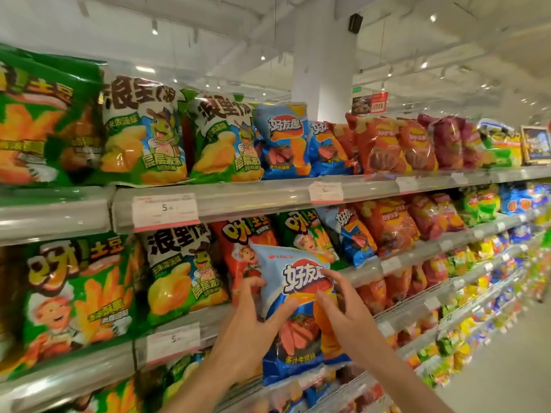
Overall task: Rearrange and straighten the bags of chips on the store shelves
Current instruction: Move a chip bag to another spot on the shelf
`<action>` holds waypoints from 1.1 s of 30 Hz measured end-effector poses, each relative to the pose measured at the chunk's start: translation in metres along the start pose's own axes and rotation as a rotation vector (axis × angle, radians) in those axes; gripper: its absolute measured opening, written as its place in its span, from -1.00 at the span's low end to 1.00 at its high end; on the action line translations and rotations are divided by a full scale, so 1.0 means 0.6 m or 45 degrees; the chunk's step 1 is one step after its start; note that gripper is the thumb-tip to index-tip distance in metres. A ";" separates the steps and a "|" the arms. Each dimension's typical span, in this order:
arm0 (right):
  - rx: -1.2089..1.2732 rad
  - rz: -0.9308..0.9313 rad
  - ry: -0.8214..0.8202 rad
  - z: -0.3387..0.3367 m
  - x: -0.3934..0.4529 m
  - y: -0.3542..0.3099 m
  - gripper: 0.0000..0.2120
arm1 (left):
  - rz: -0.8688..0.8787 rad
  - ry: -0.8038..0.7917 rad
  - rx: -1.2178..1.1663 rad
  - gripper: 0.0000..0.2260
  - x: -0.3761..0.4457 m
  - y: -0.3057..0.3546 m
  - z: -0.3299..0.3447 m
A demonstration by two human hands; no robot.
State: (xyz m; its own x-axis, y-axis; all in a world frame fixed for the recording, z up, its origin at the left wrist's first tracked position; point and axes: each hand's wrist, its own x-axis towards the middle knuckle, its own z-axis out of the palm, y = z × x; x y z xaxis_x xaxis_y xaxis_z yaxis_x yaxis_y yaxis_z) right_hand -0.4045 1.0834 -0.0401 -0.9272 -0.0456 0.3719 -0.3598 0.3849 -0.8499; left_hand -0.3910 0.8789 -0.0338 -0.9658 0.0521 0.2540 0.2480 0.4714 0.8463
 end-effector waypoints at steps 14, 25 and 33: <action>0.055 -0.128 -0.282 -0.051 0.185 0.037 -0.59 | -0.024 0.370 0.004 -0.37 0.153 -0.001 0.035; -0.210 -0.289 -0.130 -0.112 0.323 0.113 -0.58 | -0.146 0.761 0.027 -0.48 0.154 0.009 0.078; -0.371 -0.028 -0.374 -0.079 0.383 0.172 -0.18 | -0.144 0.852 -0.026 -0.47 0.130 0.055 0.101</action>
State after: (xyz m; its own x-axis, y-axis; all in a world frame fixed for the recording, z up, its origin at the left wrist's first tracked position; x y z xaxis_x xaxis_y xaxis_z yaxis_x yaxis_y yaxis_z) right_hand -0.6497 1.1563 -0.0245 -0.9252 -0.3015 0.2305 -0.3742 0.6237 -0.6862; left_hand -0.4628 0.9522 -0.0143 -0.7326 -0.5559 0.3927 0.1558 0.4247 0.8918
